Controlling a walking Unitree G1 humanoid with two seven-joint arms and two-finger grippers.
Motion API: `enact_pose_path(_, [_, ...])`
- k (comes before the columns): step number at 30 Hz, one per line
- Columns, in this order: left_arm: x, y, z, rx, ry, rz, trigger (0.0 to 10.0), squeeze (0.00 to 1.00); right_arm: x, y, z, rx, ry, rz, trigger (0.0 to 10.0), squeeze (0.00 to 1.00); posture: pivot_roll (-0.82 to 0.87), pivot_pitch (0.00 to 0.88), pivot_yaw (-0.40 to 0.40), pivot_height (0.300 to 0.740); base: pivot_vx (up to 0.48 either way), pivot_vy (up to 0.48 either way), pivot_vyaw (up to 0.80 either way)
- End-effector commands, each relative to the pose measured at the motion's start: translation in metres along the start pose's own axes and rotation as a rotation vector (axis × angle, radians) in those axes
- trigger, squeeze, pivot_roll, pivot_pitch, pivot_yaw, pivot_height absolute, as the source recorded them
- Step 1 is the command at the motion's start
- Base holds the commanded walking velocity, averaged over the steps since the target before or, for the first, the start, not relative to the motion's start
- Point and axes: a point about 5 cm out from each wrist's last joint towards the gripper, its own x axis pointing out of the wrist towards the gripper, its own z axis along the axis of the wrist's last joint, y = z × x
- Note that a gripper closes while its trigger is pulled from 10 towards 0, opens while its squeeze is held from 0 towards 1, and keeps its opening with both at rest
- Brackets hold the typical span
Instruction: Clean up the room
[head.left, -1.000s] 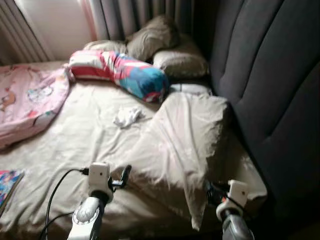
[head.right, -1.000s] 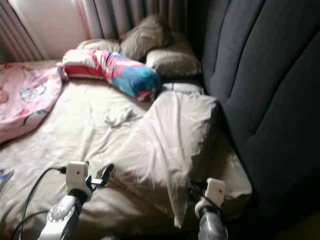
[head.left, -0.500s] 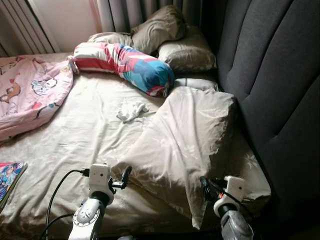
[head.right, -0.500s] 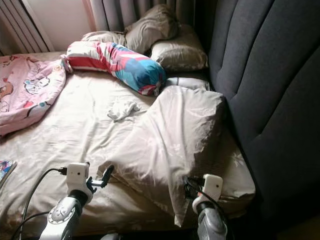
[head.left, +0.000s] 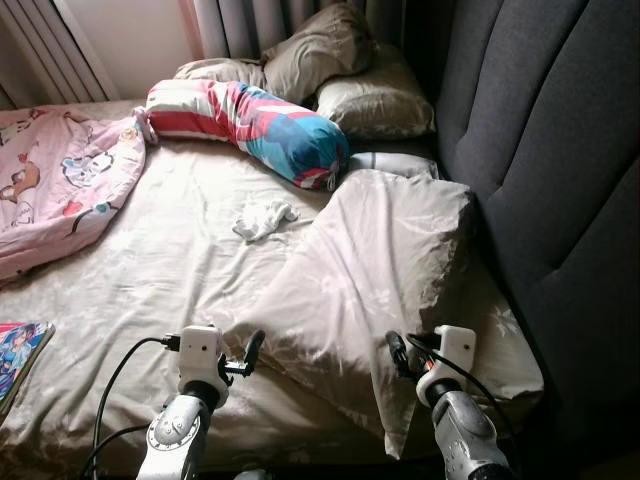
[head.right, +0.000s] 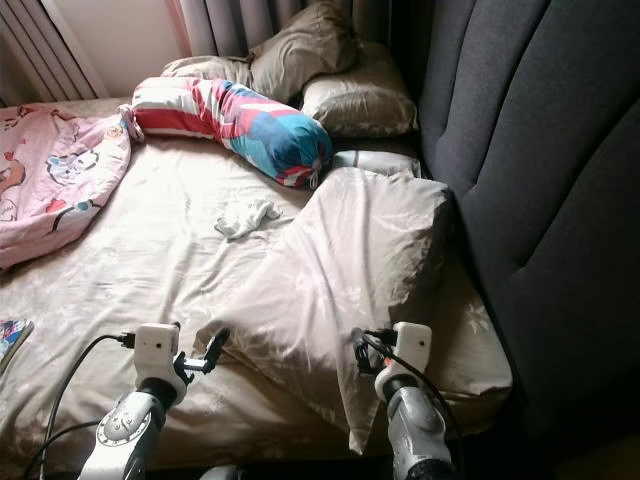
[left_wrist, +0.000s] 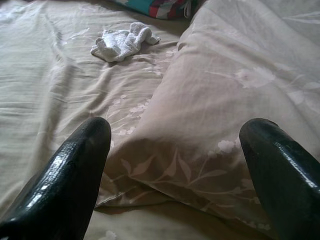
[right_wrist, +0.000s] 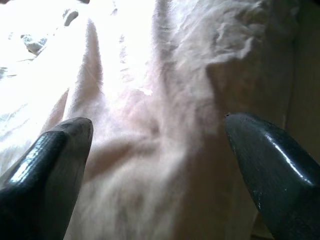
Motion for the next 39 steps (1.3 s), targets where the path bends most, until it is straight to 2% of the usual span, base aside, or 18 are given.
enact_pose_path(1, [-0.003,0.002,-0.001,0.025,0.014,-0.012,10.0,0.0,0.0,0.003,-0.008,-0.022,0.059,0.001,10.0,0.0,0.02,0.211,0.055,0.646,0.0,0.0,0.0])
enact_pose_path(3, [-0.005,0.003,0.0,0.032,0.012,-0.015,10.0,0.0,0.001,0.005,-0.006,-0.01,0.061,0.001,10.0,0.0,0.04,0.22,0.059,0.646,0.0,0.0,0.0])
enact_pose_path(6, [-0.007,0.004,0.0,0.038,0.013,-0.015,10.0,0.0,0.003,0.004,-0.008,-0.063,0.108,-0.029,10.0,0.0,0.04,0.223,0.06,0.646,0.0,0.0,0.0])
enact_pose_path(8, [-0.009,0.006,0.0,0.046,0.017,-0.017,10.0,0.0,0.003,0.003,-0.009,-0.009,0.122,-0.053,10.0,0.0,0.07,0.233,0.063,0.646,0.0,0.0,0.0])
enact_pose_path(16, [-0.019,0.009,-0.001,0.066,0.033,-0.029,10.0,0.0,0.0,-0.001,-0.021,0.012,0.223,-0.113,10.0,0.0,0.09,0.244,0.073,0.646,0.0,0.0,0.0])
enact_pose_path(17, [-0.019,0.009,-0.001,0.066,0.033,-0.031,10.0,0.0,-0.001,-0.002,-0.023,0.037,0.236,-0.13,10.0,0.0,0.09,0.244,0.074,0.646,0.0,0.0,0.0])
enact_pose_path(18, [-0.02,0.009,0.0,0.069,0.034,-0.034,10.0,0.0,-0.002,-0.002,-0.025,0.117,0.238,-0.137,10.0,0.0,0.09,0.246,0.075,0.646,0.0,0.0,0.0])
enact_pose_path(21, [-0.022,0.008,0.001,0.076,0.034,-0.04,10.0,0.0,-0.002,0.001,-0.028,0.173,0.255,-0.125,10.0,0.0,0.11,0.249,0.081,0.646,0.0,0.0,0.0])
enact_pose_path(23, [-0.023,0.008,0.002,0.084,0.035,-0.046,10.0,0.0,-0.003,0.002,-0.03,0.142,0.272,-0.114,10.0,0.0,0.11,0.25,0.083,0.646,0.0,0.0,0.0])
enact_pose_path(35, [-0.032,0.009,0.005,0.11,0.05,-0.069,10.0,0.0,-0.008,0.014,-0.045,0.174,0.349,-0.012,10.0,0.0,0.14,0.261,0.1,0.646,0.0,0.0,0.0])
enact_pose_path(39, [-0.036,0.008,0.007,0.119,0.054,-0.077,10.0,0.0,-0.016,0.01,-0.057,0.115,0.404,-0.022,10.0,0.0,0.15,0.274,0.109,0.646,0.0,0.0,0.0])
